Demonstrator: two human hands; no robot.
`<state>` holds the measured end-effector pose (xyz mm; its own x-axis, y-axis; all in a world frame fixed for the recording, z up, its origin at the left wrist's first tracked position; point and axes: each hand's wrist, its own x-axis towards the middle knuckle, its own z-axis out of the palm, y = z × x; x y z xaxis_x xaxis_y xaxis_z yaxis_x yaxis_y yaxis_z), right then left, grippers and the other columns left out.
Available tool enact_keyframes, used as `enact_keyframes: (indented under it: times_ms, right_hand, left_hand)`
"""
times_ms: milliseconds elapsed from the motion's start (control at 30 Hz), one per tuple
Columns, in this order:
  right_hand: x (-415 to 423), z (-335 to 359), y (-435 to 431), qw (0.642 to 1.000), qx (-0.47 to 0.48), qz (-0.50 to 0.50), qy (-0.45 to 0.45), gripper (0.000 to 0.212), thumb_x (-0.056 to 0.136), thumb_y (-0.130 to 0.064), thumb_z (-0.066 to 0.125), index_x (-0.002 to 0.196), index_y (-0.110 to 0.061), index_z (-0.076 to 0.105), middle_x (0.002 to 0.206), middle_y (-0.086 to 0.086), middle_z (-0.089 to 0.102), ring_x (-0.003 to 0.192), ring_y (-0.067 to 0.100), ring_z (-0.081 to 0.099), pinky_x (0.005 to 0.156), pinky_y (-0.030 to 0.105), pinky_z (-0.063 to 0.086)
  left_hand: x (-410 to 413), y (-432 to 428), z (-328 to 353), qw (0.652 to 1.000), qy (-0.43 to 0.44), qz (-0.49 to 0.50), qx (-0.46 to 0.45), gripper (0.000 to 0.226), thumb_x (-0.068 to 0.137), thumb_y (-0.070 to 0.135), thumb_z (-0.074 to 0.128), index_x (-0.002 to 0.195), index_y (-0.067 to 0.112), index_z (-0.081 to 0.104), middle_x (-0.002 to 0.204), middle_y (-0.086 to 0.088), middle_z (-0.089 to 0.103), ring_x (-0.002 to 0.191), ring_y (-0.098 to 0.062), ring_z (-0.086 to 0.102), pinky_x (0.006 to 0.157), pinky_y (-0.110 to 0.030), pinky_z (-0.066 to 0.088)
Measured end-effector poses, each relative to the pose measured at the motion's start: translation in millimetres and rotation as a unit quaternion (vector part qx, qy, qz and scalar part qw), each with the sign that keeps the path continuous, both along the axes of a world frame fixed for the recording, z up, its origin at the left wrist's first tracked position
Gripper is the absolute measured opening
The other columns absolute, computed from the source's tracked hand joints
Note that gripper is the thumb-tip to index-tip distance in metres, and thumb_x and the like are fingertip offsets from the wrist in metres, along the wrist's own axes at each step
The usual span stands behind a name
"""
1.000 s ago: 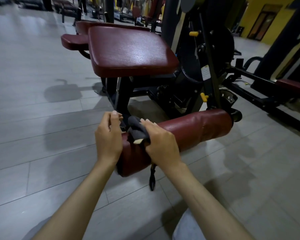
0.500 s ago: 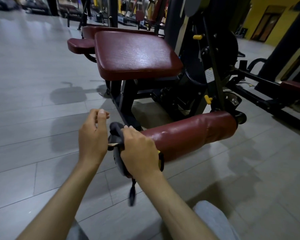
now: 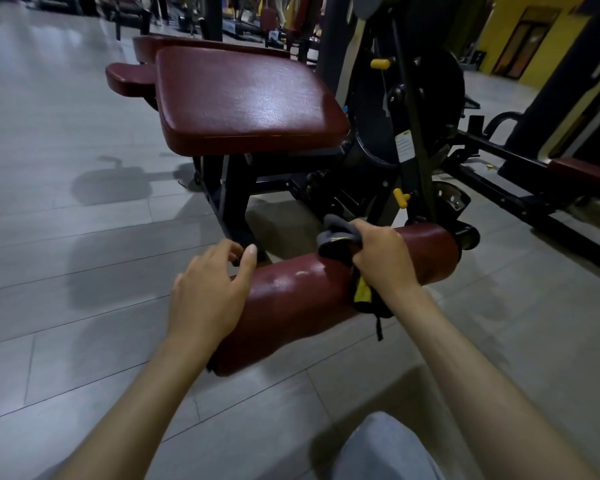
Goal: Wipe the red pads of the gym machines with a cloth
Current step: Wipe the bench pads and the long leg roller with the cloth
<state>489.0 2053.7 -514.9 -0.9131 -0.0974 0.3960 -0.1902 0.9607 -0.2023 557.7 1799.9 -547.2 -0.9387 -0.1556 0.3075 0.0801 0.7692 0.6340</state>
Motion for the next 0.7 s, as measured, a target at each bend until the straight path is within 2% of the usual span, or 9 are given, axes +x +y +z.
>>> enact_keyframes:
  times_ms: [133, 267, 333, 400, 500, 600, 700]
  right_hand:
    - [-36, 1, 56, 0.998, 0.012, -0.062, -0.003, 0.037, 0.084, 0.004, 0.057, 0.115, -0.014, 0.068, 0.086, 0.017, 0.07, 0.084, 0.04, 0.069, 0.068, 0.041, 0.053]
    - [-61, 6, 82, 0.99, 0.005, -0.14, -0.002, 0.027, 0.091, -0.005, 0.056, 0.115, -0.011, 0.067, 0.093, 0.022, 0.069, 0.092, 0.044, 0.066, 0.07, 0.041, 0.049]
    - [-60, 2, 61, 0.992, 0.015, -0.124, -0.006, 0.022, 0.093, -0.007, 0.056, 0.112, -0.012, 0.065, 0.096, 0.02, 0.069, 0.095, 0.043, 0.066, 0.071, 0.04, 0.048]
    - [-50, -5, 39, 0.997, 0.044, -0.059, -0.008, 0.021, 0.091, -0.009, 0.055, 0.11, -0.014, 0.063, 0.094, 0.016, 0.068, 0.091, 0.041, 0.066, 0.073, 0.043, 0.051]
    - [-46, -6, 53, 0.998, 0.067, -0.013, -0.003, 0.033, 0.089, -0.005, 0.054, 0.118, -0.017, 0.063, 0.092, 0.015, 0.067, 0.087, 0.039, 0.066, 0.071, 0.044, 0.053]
    - [-66, 5, 99, 0.993, 0.063, -0.091, -0.029, 0.038, 0.088, -0.003, 0.053, 0.122, -0.016, 0.064, 0.094, 0.021, 0.069, 0.091, 0.043, 0.066, 0.069, 0.04, 0.049]
    - [-86, 14, 137, 0.985, 0.045, -0.162, -0.041, 0.041, 0.087, -0.003, 0.053, 0.125, -0.015, 0.066, 0.104, 0.027, 0.069, 0.098, 0.047, 0.064, 0.078, 0.048, 0.055]
  left_hand:
    - [-1, 1, -1, 1.0, -0.002, 0.013, 0.002, 0.058, 0.098, 0.072, 0.023, 0.11, 0.029, 0.061, 0.108, 0.009, 0.064, 0.1, -0.014, 0.059, 0.086, -0.043, 0.05]
    - [-3, 2, -2, 1.0, 0.004, 0.027, -0.012, 0.06, 0.098, 0.075, 0.022, 0.105, 0.03, 0.06, 0.106, 0.008, 0.065, 0.098, -0.015, 0.059, 0.078, -0.038, 0.047]
    - [-4, 2, -4, 0.999, 0.01, 0.033, -0.02, 0.06, 0.098, 0.075, 0.023, 0.106, 0.029, 0.06, 0.108, 0.007, 0.065, 0.099, -0.015, 0.059, 0.075, -0.036, 0.045]
    - [-3, 2, -5, 0.999, 0.014, 0.037, -0.014, 0.058, 0.098, 0.073, 0.025, 0.106, 0.027, 0.06, 0.109, 0.007, 0.065, 0.099, -0.014, 0.059, 0.074, -0.034, 0.042]
    - [-3, 2, -7, 0.999, 0.022, 0.039, -0.015, 0.058, 0.098, 0.075, 0.024, 0.103, 0.029, 0.059, 0.106, 0.01, 0.064, 0.096, -0.012, 0.058, 0.073, -0.032, 0.041]
    - [-2, 1, -8, 0.999, 0.031, 0.042, -0.01, 0.057, 0.096, 0.074, 0.022, 0.098, 0.03, 0.059, 0.101, 0.011, 0.064, 0.092, -0.009, 0.058, 0.07, -0.029, 0.039]
    - [-1, 2, -8, 0.998, 0.038, 0.045, -0.005, 0.055, 0.096, 0.073, 0.024, 0.097, 0.03, 0.059, 0.1, 0.012, 0.064, 0.091, -0.008, 0.058, 0.071, -0.028, 0.039]
